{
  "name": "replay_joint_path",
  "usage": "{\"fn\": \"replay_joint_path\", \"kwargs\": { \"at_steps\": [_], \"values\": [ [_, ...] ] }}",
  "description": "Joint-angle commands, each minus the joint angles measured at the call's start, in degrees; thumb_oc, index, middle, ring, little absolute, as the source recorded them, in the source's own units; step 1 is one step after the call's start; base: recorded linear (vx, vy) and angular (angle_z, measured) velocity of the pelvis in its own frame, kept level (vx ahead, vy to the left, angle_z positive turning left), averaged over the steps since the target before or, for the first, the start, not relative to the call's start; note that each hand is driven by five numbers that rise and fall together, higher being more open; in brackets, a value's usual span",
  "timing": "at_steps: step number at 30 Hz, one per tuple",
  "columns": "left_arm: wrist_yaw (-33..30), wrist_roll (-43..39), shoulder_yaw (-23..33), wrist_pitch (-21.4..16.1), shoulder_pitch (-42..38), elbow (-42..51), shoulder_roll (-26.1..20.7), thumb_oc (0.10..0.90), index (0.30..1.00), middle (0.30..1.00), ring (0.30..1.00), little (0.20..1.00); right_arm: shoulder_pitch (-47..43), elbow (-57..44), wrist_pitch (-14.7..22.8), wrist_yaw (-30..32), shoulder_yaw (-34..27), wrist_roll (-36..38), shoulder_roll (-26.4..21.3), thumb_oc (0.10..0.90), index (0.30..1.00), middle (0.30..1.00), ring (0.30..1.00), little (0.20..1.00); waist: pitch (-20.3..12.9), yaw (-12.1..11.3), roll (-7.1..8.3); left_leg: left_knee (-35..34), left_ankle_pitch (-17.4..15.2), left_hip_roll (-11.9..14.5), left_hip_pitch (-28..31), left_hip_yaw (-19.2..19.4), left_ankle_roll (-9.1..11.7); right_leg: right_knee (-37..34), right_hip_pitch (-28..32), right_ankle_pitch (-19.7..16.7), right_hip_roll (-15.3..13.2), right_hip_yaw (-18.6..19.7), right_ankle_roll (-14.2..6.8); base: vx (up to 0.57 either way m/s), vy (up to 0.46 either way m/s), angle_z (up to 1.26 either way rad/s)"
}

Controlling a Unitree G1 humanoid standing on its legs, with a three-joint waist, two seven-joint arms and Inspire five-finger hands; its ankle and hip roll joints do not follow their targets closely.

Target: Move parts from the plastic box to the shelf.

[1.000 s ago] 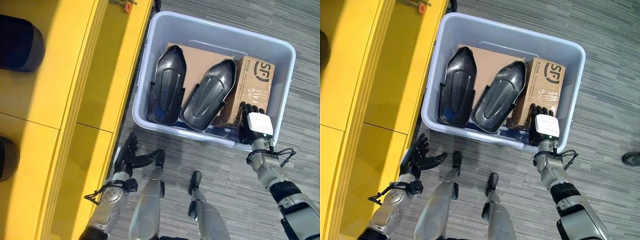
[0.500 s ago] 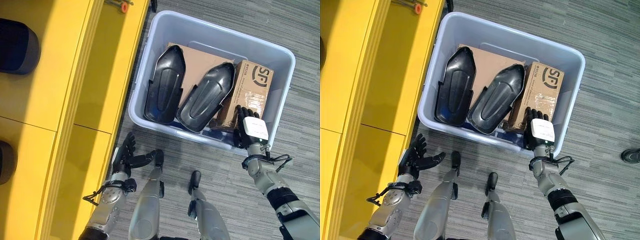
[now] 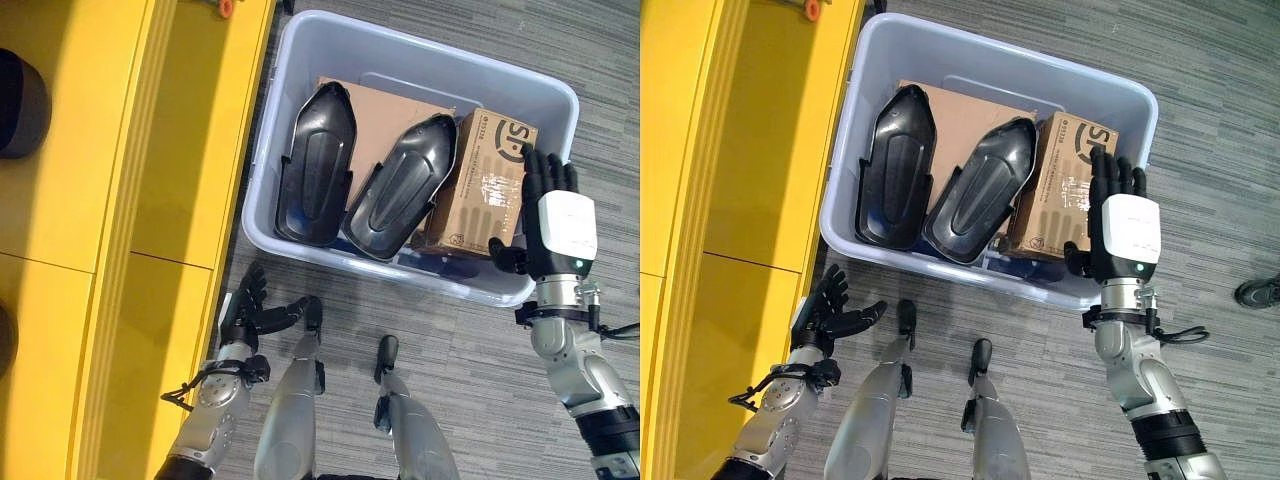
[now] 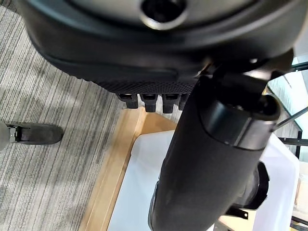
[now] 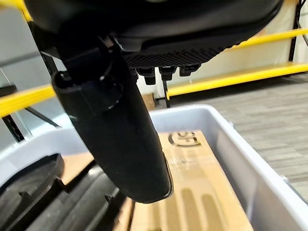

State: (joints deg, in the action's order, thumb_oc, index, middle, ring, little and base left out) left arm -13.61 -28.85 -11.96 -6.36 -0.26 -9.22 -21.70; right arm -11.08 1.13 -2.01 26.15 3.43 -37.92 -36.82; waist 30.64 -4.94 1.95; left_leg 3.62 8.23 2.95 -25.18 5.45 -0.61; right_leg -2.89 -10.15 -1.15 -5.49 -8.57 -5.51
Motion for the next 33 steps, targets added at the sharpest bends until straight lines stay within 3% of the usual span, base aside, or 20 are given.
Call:
{"fn": "replay_joint_path", "kwargs": {
  "at_steps": [1,10,17,24,33],
  "values": [
    [-1.21,2.35,2.66,-2.52,3.05,5.68,-0.45,0.9,1.0,1.0,1.0,1.0,-0.47,-7.2,3.97,1.83,-3.26,2.3,-3.26,0.9,1.0,1.0,1.0,1.0,-0.85,0.12,0.83,5.4,-0.39,5.26,-4.58,0.45,5.38,7.46,2.36,7.35,-3.6,-2.31,-1.08,0.0,-0.003,-0.03],
    [-1.14,1.82,2.42,-2.46,3.86,6.49,-0.47,0.9,1.0,1.0,1.0,1.0,-3.82,-5.94,6.25,-0.62,0.89,10.32,-0.43,0.9,1.0,1.0,1.0,1.0,-0.85,-0.23,0.8,5.48,-0.29,5.37,-4.61,0.53,5.21,7.53,2.17,7.33,-3.46,-2.29,-0.91,0.0,0.0,0.0],
    [-0.06,-0.34,0.95,-2.49,4.21,6.16,0.06,0.9,1.0,1.0,1.0,1.0,-14.93,3.3,8.04,-4.28,8.09,28.51,4.88,0.9,1.0,1.0,1.0,1.0,-0.85,-1.84,0.28,5.15,0.04,5.14,-4.73,0.66,5.04,7.38,2.09,7.22,-3.32,-2.44,-0.73,0.0,0.001,-0.01],
    [0.29,-0.97,0.5,-2.41,4.41,5.75,0.36,0.9,1.0,1.0,1.0,1.0,-19.77,6.78,8.88,-5.14,10.19,35.36,7.56,0.9,1.0,1.0,1.0,1.0,-0.84,-2.83,0.04,4.78,0.25,4.84,-5.12,0.45,4.9,7.04,2.25,7.1,-3.28,-2.79,-0.59,0.0,-0.002,0.02],
    [0.38,-1.13,0.05,-2.03,4.29,5.47,0.35,0.9,1.0,1.0,1.0,1.0,-22.85,8.93,8.73,-5.88,12.11,38.26,9.53,0.9,1.0,1.0,1.0,1.0,-0.84,-3.66,-0.07,4.88,0.25,4.6,-6.18,0.3,4.76,6.65,1.93,6.91,-3.28,-3.31,-0.6,0.0,0.0,0.01]
  ]
}}
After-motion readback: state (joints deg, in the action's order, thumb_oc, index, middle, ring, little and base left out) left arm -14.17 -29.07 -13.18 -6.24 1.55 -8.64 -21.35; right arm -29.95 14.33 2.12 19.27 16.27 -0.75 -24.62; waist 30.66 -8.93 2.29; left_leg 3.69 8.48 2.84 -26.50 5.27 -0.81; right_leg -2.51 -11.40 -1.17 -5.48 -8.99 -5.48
